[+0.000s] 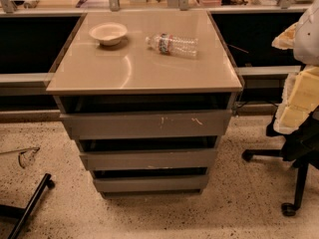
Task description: Open middle drawer
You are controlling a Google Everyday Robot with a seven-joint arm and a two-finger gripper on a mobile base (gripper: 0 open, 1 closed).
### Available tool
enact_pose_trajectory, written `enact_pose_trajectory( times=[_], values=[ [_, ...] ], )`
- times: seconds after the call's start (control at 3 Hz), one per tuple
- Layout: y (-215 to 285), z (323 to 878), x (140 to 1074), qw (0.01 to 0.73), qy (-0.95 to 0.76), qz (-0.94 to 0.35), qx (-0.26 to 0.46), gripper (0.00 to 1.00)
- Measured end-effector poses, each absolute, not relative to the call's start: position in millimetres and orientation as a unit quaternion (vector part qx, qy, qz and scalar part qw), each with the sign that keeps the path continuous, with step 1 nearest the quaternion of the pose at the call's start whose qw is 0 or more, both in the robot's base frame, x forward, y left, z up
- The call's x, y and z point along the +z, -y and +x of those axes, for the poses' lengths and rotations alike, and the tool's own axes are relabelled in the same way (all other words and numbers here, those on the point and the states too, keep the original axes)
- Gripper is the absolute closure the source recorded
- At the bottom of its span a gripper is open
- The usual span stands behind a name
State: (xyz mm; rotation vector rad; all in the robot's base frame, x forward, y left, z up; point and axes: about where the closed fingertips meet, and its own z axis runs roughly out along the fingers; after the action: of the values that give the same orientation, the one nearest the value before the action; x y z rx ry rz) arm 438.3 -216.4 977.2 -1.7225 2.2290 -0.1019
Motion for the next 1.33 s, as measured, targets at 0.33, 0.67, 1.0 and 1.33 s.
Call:
enact_pose_trajectory(
  times=[0.33, 0.67, 1.0, 1.33],
  values=[
    [216.4, 438.3, 977.2, 0.161, -0.78, -0.603, -0.036, 0.0],
    [213.7, 437.8, 955.9, 0.163, -0.782, -0.601, -0.027, 0.0],
    [195.8, 433.3, 893.5, 0.172, -0.78, -0.602, 0.02, 0.0],
    [161.9, 420.2, 795.1, 0.17, -0.771, -0.607, 0.09, 0.0]
  ],
)
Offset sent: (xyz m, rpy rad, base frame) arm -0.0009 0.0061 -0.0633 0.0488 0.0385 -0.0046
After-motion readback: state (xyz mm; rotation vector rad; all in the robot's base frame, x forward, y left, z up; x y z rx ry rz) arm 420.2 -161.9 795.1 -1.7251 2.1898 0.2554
